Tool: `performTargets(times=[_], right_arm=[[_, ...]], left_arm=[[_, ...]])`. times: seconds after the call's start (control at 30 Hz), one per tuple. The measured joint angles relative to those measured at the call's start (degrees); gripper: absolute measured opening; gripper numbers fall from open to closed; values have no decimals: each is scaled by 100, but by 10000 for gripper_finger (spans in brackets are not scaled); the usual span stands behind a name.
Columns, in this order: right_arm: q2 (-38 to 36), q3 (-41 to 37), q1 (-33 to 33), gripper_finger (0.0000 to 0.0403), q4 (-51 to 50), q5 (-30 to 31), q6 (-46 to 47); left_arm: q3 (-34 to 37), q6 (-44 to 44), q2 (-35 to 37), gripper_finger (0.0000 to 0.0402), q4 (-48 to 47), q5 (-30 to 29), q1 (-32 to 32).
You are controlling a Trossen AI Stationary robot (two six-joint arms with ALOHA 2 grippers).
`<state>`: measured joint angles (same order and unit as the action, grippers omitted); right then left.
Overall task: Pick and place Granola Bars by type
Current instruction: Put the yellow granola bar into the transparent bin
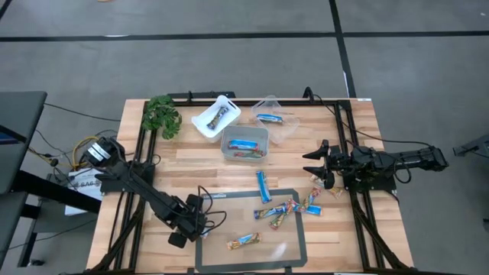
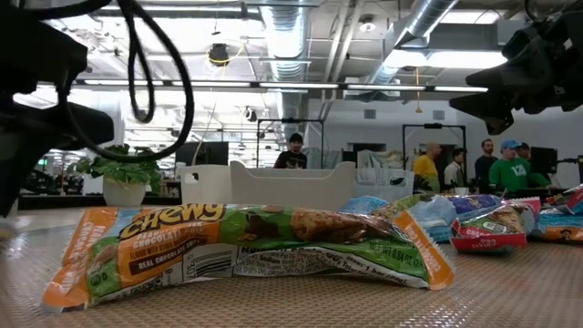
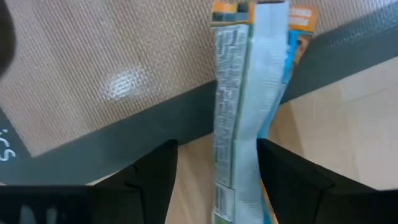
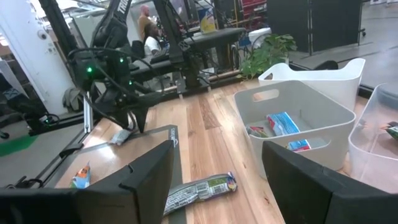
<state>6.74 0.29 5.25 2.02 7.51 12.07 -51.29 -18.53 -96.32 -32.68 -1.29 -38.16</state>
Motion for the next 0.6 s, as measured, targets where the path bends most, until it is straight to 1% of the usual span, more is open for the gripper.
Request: performTargets(times=[0.33, 0.43, 0.6], right_arm=[[-2, 0, 0, 240, 0, 0, 0], [-2, -2, -1, 240, 0, 0, -1], [-2, -2, -2, 240, 0, 0, 0]], left_arm=[[-4, -35, -37, 208, 30, -75, 16], [-4, -73, -37, 185, 34, -72, 20], [3, -126, -29, 121, 52, -12, 29]])
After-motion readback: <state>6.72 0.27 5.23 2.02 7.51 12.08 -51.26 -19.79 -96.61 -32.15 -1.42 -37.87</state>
